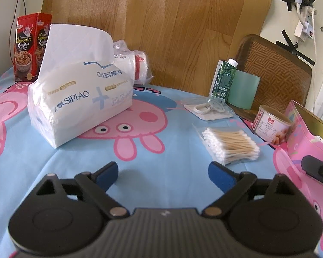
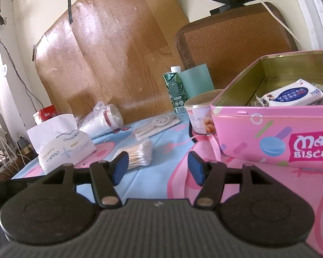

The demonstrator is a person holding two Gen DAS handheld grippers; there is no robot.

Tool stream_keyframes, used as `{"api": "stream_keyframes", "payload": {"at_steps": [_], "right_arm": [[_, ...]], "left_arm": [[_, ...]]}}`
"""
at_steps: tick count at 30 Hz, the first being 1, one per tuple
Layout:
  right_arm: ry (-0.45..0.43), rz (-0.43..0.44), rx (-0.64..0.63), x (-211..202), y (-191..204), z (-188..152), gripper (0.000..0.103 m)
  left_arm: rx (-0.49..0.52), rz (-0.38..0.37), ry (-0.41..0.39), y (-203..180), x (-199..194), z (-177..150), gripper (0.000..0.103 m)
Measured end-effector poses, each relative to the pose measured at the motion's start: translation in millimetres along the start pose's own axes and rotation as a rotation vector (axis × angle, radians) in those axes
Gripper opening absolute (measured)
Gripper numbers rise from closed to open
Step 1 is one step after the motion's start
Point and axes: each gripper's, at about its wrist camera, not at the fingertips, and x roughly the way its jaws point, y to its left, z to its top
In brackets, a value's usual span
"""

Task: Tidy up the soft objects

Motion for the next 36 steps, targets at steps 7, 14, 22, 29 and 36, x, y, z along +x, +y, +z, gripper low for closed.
{"api": "stream_keyframes", "payload": {"at_steps": [7, 14, 22, 29, 36], "right_arm": [[0.0, 0.004, -0.001, -1.0, -0.1, 0.2, 0.065], [-0.005, 0.001, 0.001, -1.4, 0.5, 0.3, 0.067], [-0.003, 0.003, 0.001, -1.4, 0.2, 0.9, 0.069], [-0.002, 0.007, 0.0, -0.8, 0.1, 1.2, 0.069], [0.001, 0.01, -0.003, -1.0, -0.9, 1.6, 0.069]], "left_arm": [[-0.001, -0.007, -0.009, 1.1, -1.2, -0.1, 0.097], [-0.007, -0.024, -0.029, 2.3, -4.9, -0.7, 0.1], [-0.016, -0.029, -0.031, 3.1, -4.6, -1.4, 0.101], [-0.014, -0.032, -0.033, 2.7, -5.8, -1.8, 0.101], [-0.009, -0.035, -0.032, 0.7, -5.9, -1.5, 0.101]]}}
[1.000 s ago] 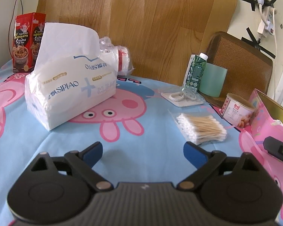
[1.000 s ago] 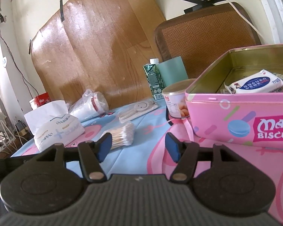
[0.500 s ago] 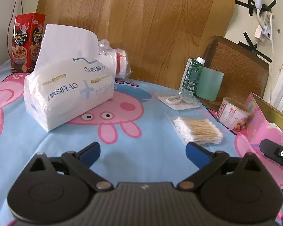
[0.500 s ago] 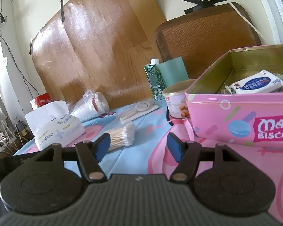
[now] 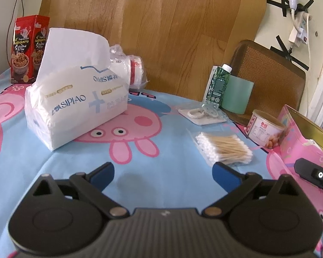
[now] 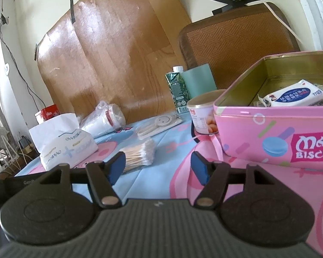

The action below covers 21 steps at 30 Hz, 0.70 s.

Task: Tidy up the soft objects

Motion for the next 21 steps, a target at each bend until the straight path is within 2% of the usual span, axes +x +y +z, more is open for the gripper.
{"api": "stream_keyframes", "payload": {"at_steps": [21], "right_arm": [[0.003, 0.004, -0.002, 0.6, 0.3, -0.1, 0.07]], "left_arm": [[-0.029, -0.006, 0.002, 4.1, 1.2, 0.7, 0.102]]}}
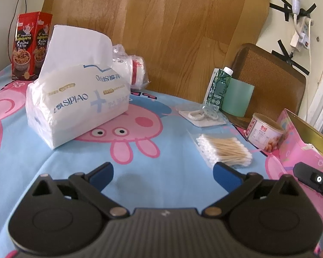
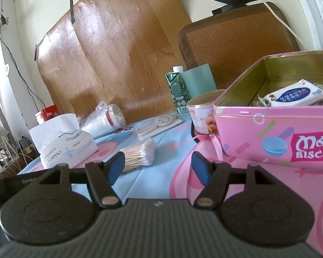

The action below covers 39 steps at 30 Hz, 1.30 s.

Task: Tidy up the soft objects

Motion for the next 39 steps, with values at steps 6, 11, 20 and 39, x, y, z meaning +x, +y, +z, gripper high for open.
{"api": "stream_keyframes", "payload": {"at_steps": [6, 11, 20, 39], "right_arm": [[-0.005, -0.001, 0.004, -0.2, -0.6, 0.4, 0.071], [-0.001, 0.003, 0.0, -0.8, -1.6, 0.8, 0.071], [-0.002, 0.001, 0.001, -0.1, 0.1, 0.8, 0.071], [-0.004, -0.007, 0.004, 0.5, 0.3, 0.9, 0.071]], "left_arm": [[0.001, 0.001, -0.006, -0.4, -2.3, -0.8, 0.102], [0.0, 0.0, 0.001, -0.5, -1.8, -0.6, 0.102], [-0.006, -0.019, -0.011, 1.5, -4.1, 0.1, 0.102], [-0.025, -0.03, -0.007, 5.0, -4.1, 0.7, 0.102]]}}
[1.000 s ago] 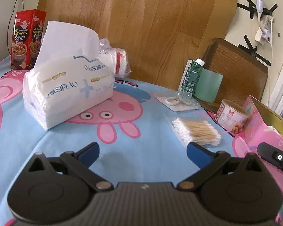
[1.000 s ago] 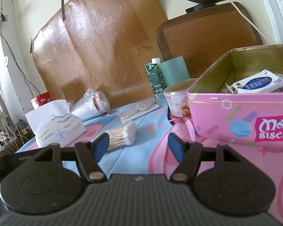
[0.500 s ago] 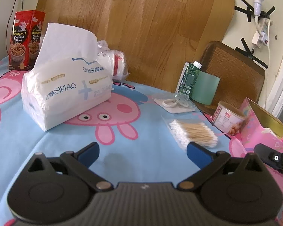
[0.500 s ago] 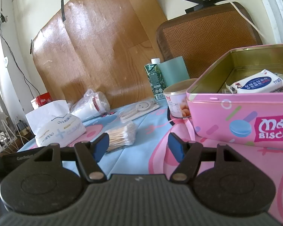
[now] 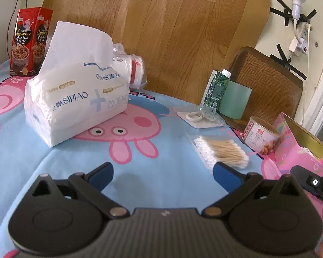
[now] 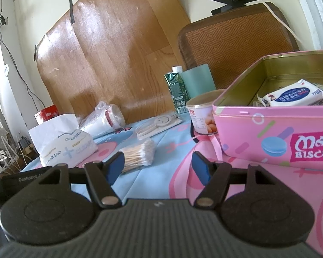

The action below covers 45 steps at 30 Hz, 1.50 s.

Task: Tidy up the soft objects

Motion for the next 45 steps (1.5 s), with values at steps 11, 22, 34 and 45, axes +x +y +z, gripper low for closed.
{"api": "stream_keyframes", "payload": {"at_steps": [11, 22, 34, 45], "right_arm": [[0.054, -0.037, -0.065, 9, 11, 0, 0.072], [0.157, 0.007, -0.294, 59, 60, 3, 0.095], [0.31, -0.021, -0.345, 114, 67, 7, 0.075], [0.285, 0.03, -0.323, 39, 50, -12, 0.072]], "left_arm": [[-0.082, 0.013, -0.061, 13, -9, 1, 0.102], [-0.228, 0.002, -0.058, 39, -8, 4, 0.102], [-0.155, 0.028, -0.069, 28, -8, 2, 0.102], [-0.122, 0.003, -0.061, 25, -8, 2, 0.102]]}}
